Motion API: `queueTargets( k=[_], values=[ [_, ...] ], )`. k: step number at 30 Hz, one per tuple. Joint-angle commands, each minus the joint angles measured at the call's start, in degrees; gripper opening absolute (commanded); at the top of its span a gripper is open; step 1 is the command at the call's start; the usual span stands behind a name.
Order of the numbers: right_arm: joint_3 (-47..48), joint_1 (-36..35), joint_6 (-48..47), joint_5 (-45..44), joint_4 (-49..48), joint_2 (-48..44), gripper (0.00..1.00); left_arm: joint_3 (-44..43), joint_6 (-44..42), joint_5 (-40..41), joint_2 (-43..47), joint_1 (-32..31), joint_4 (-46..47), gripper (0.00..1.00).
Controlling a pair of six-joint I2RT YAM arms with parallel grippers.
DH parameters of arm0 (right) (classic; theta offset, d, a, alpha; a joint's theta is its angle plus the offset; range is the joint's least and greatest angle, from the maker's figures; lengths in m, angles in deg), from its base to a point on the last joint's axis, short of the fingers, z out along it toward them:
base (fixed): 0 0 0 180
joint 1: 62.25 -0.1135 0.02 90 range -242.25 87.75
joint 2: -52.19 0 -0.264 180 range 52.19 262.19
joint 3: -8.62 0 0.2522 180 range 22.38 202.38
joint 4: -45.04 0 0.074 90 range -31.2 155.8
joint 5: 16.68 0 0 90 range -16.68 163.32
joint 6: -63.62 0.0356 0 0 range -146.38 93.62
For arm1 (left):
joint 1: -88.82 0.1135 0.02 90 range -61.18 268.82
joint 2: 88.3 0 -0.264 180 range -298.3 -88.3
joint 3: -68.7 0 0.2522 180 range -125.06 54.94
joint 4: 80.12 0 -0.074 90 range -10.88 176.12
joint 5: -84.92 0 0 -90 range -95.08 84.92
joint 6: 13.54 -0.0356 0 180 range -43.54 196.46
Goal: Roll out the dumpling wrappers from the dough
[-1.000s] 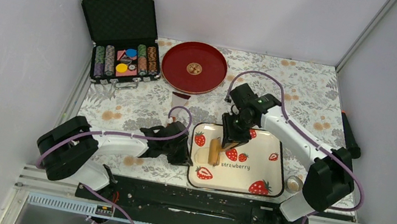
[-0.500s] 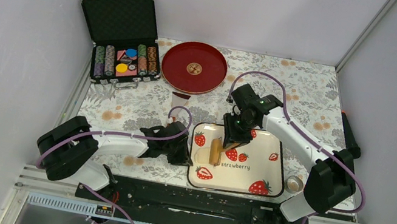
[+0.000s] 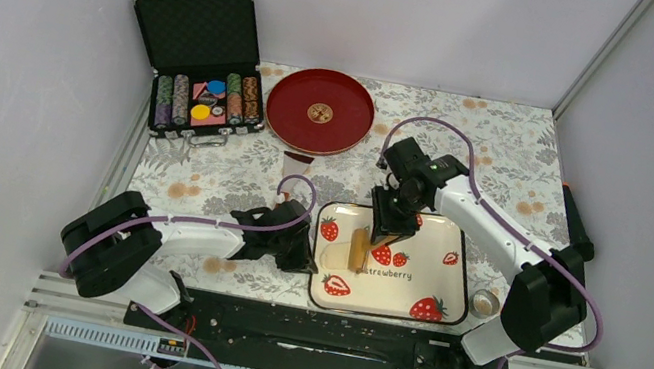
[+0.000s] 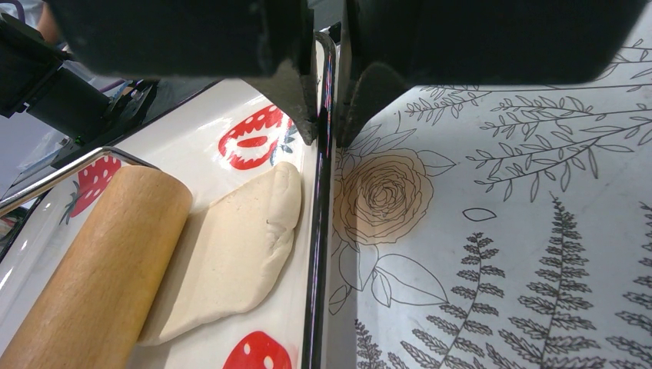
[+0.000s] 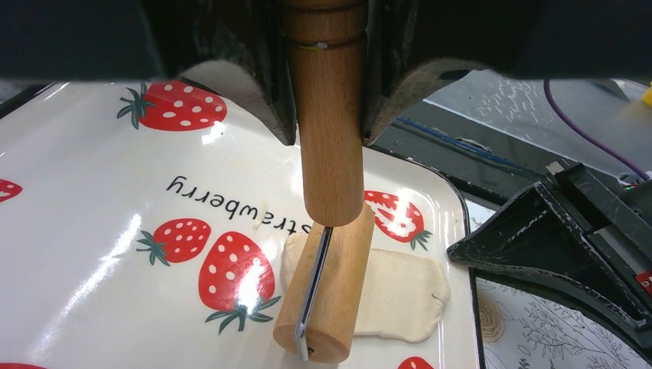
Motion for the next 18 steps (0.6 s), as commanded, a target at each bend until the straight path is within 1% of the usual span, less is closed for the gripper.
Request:
queueTargets(
  k=[1,18],
  values=[
    [-5.55,2.75,-4.87,-26.52,12.48,4.12,0.0,1.97,-0.67,4.0,0.07,0.28,-5.69,0.0],
    [-5.76,3.94,-4.76,-26.38,13.28,2.87,0.0,2.11,-0.62,4.11,0.18,0.26,-5.54,0.0]
  ],
)
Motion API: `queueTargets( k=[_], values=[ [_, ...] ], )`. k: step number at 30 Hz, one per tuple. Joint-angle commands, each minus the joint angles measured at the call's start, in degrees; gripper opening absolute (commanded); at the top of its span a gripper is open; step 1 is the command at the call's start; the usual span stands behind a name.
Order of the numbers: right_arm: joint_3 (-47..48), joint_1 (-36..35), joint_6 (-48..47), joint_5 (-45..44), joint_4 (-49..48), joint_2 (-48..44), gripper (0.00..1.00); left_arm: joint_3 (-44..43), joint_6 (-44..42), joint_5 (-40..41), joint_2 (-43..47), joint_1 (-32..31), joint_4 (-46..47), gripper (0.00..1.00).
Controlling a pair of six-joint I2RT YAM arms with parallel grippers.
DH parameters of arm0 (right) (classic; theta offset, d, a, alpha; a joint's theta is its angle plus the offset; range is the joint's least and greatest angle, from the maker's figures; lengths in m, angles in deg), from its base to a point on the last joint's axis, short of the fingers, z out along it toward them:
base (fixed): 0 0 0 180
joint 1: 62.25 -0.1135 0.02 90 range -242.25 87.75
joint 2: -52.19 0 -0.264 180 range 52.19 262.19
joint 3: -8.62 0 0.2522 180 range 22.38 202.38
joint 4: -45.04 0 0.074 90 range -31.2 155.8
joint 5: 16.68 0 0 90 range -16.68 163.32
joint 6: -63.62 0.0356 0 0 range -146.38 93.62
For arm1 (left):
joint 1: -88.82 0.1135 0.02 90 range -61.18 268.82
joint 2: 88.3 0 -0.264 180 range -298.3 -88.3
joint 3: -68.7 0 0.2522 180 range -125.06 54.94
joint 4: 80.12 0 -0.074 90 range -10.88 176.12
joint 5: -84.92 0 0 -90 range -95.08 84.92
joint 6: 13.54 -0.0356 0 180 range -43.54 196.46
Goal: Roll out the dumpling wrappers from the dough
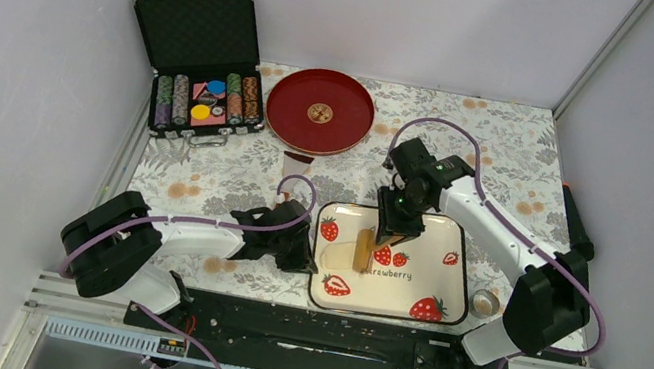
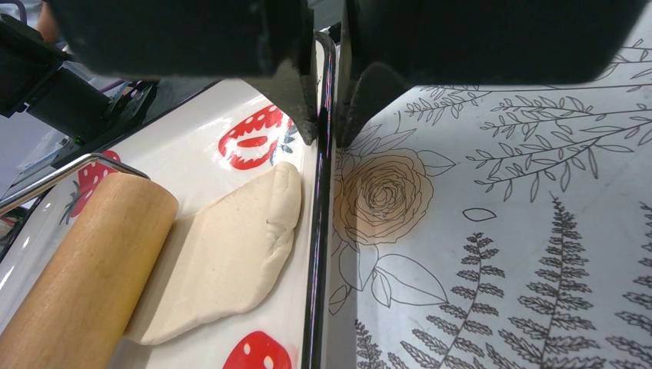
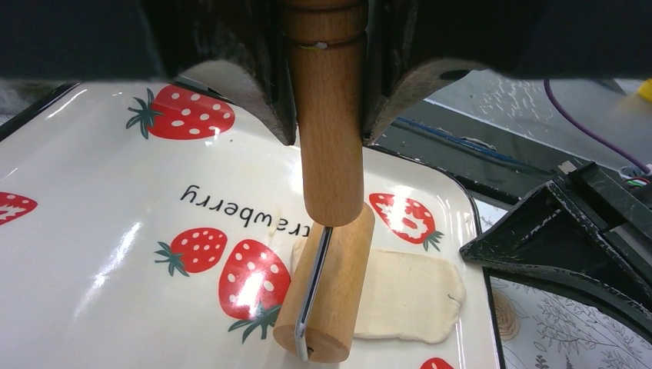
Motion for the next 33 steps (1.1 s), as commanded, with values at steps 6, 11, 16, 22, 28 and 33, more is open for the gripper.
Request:
queueTargets(
  k=[6,11,16,22,28,33],
  values=[
    [-5.15,2.89,-4.95,-26.36,12.52,3.44,0.0,2.19,-0.51,4.08,0.34,0.21,-5.55,0.0],
    [-5.37,3.02,-5.07,-25.92,12.58,3.77,0.0,2.24,-0.58,4.06,0.24,0.27,-5.48,0.0],
    [-6.27,3.0,-5.06,-26.0,11.83,4.22,0.0,2.17,-0.58,4.08,0.3,0.23,-5.47,0.0],
    [-5.36,2.89,-6.15,-23.57,11.4,2.88,0.0,2.23,-0.58,4.06,0.3,0.26,-5.37,0.0],
    [1.71,2.62,-8.24,-16.65,12.22,-0.61,0.0,2.24,-0.58,4.06,0.28,0.21,-5.37,0.0],
    [9.99,2.28,-6.87,-11.05,14.01,-1.49,0.0,2.24,-0.63,4.08,0.28,0.24,-5.32,0.0]
  ],
)
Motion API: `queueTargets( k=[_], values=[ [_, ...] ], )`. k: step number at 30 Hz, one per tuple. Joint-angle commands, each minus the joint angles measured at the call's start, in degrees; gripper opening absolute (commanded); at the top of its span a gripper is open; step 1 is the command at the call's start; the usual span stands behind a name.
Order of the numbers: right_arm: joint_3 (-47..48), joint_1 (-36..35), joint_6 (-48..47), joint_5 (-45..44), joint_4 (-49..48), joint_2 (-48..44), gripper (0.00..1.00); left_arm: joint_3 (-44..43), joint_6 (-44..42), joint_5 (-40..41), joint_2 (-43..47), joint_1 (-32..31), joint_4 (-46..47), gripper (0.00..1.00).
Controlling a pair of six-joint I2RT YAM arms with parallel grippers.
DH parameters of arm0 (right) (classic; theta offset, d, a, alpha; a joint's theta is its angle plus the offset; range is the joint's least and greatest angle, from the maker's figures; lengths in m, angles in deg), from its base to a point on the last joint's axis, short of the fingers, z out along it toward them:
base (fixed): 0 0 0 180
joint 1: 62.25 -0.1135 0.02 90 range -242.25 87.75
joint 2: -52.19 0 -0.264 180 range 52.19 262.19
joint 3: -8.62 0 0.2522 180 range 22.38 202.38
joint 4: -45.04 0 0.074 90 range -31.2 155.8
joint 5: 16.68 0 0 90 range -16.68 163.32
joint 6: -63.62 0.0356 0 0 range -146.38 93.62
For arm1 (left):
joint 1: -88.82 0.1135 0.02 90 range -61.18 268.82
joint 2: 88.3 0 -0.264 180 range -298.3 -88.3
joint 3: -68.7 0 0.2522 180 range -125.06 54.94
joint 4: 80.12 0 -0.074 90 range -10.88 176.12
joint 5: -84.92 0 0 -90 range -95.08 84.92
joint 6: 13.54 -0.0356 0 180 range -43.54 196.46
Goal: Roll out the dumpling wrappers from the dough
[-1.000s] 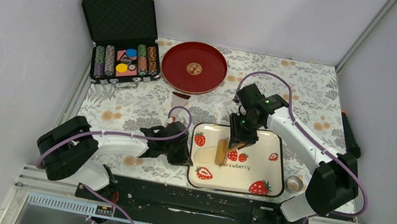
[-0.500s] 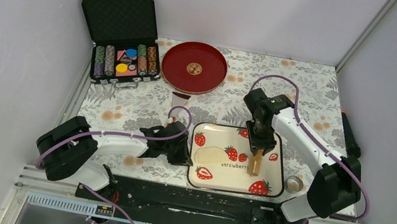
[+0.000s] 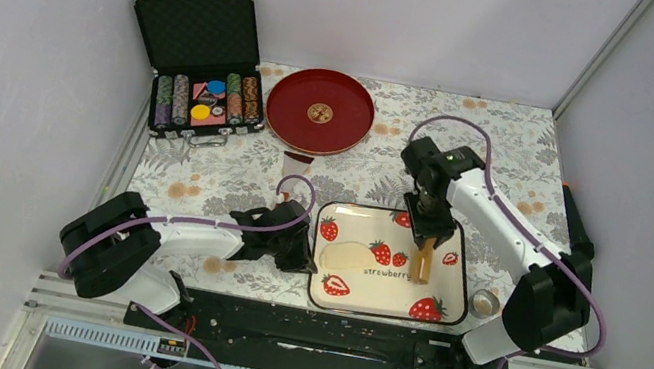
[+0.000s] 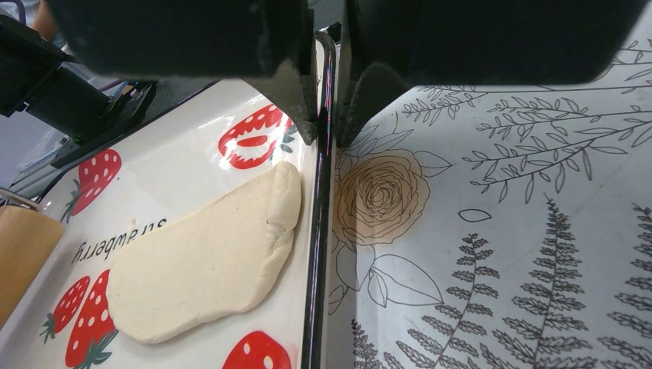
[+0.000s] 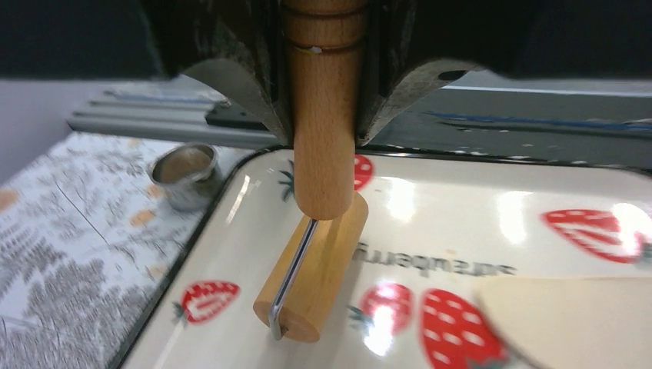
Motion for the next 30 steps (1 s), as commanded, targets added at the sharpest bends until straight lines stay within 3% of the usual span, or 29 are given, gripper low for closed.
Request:
queueTargets(
  k=[1,14,19,24,30],
  values=[
    [8.53,-0.66,0.86,8.53,-0.58,-1.74,0.0,1.93,-0.68,3.85,-0.04,0.27,-5.45,0.0],
    [12.61,-8.4,9.96,20.02,-10.08,3.25,0.0,1.97,-0.69,3.82,0.05,0.3,-5.23,0.0],
    [11.57,-9.9,15.7,18.12,-14.35,3.71,0.0,2.0,-0.6,3.89,0.02,0.25,-5.18,0.0],
    [6.99,-11.57,23.78,13.79,-18.75,2.04,0.0,1.97,-0.61,3.9,-0.04,0.28,-5.21,0.0],
    [-3.68,-11.73,34.4,16.06,-28.94,-1.98,0.0,1.96,-0.6,3.88,-0.06,0.24,-5.18,0.0]
  ],
)
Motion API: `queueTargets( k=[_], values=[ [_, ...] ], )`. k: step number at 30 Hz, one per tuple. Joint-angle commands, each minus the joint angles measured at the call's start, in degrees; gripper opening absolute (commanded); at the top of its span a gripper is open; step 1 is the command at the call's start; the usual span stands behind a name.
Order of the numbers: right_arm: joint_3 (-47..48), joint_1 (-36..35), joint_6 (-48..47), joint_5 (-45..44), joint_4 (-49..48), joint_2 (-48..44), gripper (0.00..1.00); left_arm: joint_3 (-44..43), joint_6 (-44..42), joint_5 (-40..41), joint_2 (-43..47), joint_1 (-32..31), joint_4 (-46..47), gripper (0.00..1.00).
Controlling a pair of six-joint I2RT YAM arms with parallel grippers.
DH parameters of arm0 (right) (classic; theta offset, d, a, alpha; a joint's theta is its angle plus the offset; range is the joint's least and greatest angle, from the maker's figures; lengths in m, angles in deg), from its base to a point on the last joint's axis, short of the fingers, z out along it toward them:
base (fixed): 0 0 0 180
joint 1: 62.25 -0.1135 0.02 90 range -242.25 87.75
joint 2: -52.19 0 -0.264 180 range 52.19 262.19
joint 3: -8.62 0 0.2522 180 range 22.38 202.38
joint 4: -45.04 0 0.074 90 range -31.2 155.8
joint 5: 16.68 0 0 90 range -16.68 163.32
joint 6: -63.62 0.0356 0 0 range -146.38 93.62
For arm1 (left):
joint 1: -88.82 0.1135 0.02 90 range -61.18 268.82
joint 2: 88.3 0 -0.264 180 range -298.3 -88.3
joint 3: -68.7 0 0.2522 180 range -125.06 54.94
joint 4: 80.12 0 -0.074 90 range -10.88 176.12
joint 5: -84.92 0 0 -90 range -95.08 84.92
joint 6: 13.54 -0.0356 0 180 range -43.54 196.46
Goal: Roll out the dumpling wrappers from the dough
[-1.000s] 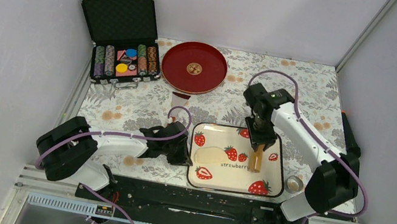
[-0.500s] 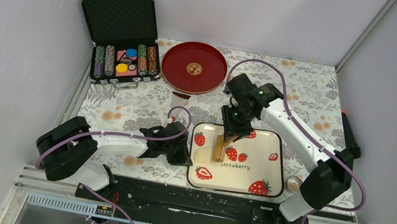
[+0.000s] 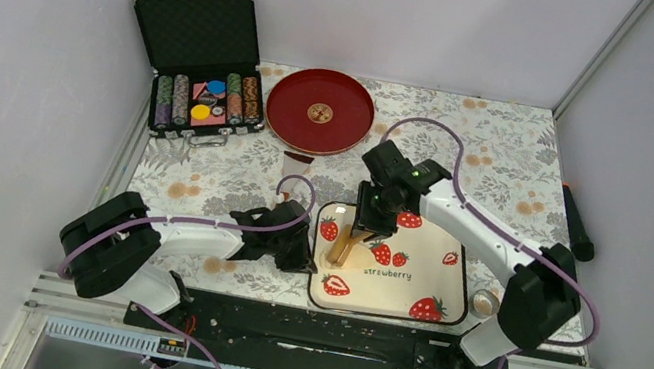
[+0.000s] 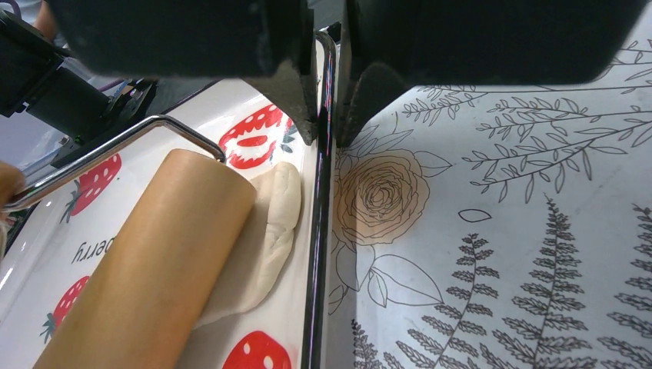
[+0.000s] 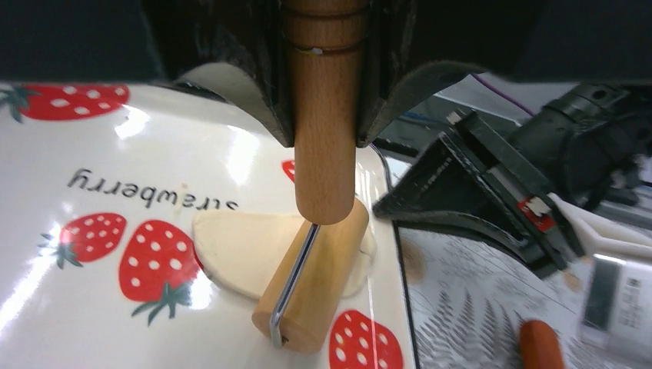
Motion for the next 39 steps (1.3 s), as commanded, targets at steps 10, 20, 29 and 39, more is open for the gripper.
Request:
queueTargets(
  k=[10,20,29,39],
  values=[
    [-11.88,-0.47,15.57,0.37,-12.2,-7.5,0.0,2.11,-0.6,3.83,0.02,0.32,-5.07,0.0],
    [-13.55,-0.45,15.96,0.94,-10.87,-11.64,0.0,2.13,-0.6,3.8,0.02,0.37,-4.9,0.0],
    [-9.67,-0.45,12.94,-2.55,-7.13,-15.59,0.0,2.19,-0.6,3.82,0.11,0.3,-4.91,0.0],
    [-14.38,-0.35,26.64,-2.92,-7.85,-21.0,0.0,2.3,-0.54,4.01,0.3,0.36,-4.89,0.0]
  ],
)
